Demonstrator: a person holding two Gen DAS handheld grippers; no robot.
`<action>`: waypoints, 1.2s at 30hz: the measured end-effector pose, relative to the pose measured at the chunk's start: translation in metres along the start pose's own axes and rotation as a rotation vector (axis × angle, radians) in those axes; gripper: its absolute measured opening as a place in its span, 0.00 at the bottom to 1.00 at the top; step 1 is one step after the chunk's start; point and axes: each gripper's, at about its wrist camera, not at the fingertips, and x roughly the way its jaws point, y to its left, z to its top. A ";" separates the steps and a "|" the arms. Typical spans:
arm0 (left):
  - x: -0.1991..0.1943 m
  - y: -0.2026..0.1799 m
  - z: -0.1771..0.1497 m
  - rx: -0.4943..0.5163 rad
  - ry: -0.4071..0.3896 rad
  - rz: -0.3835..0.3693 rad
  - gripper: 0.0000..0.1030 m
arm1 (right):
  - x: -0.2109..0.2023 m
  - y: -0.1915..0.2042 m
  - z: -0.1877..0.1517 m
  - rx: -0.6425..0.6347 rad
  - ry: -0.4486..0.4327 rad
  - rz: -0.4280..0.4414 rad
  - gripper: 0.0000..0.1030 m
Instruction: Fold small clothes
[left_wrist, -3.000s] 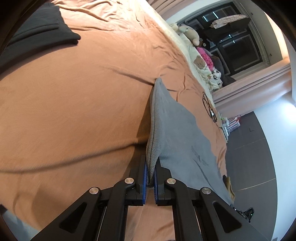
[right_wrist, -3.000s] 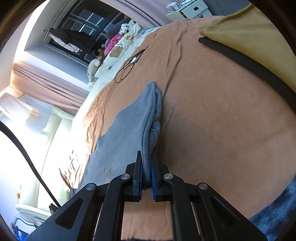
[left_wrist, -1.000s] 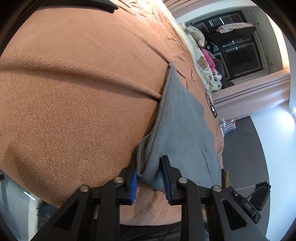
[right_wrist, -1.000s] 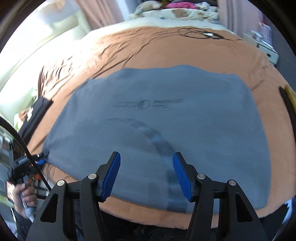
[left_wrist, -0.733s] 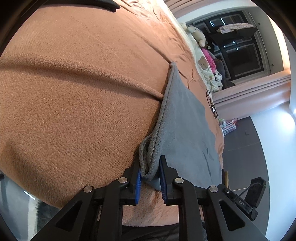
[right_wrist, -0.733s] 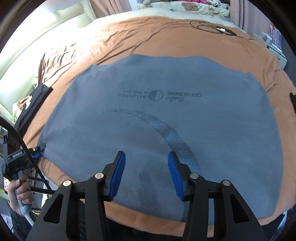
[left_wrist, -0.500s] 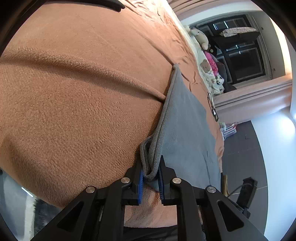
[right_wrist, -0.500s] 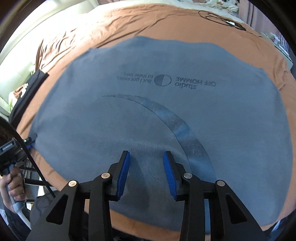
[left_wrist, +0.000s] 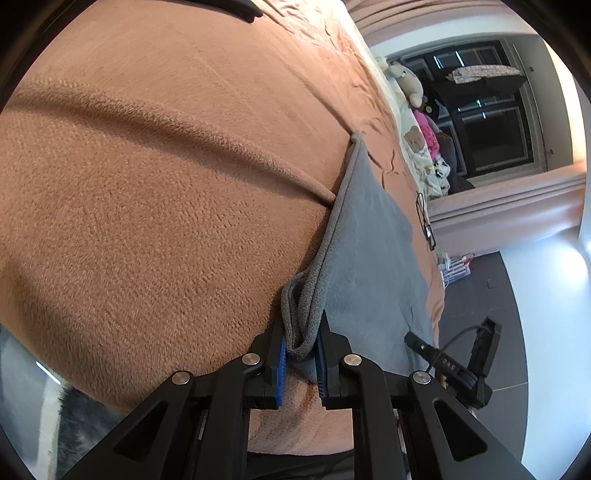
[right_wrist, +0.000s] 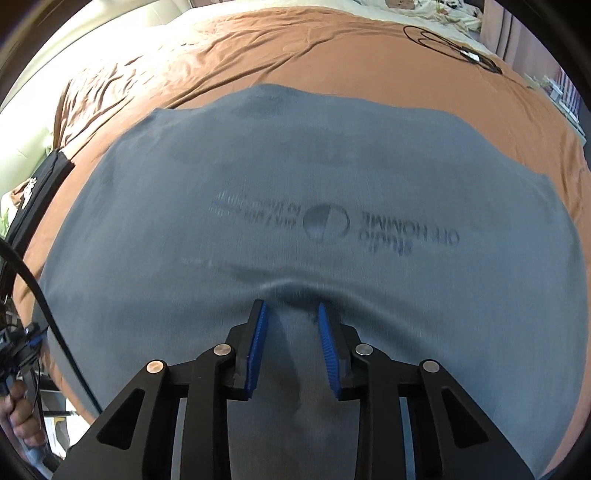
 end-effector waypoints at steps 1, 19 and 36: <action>0.000 0.000 0.000 -0.006 -0.001 0.002 0.15 | 0.002 0.000 0.001 0.000 -0.003 -0.002 0.23; -0.006 0.003 -0.008 -0.060 -0.017 0.007 0.15 | 0.037 -0.020 0.061 0.069 -0.005 0.011 0.21; -0.015 0.015 -0.012 -0.101 0.002 -0.039 0.10 | 0.045 -0.029 0.088 0.158 -0.014 -0.007 0.21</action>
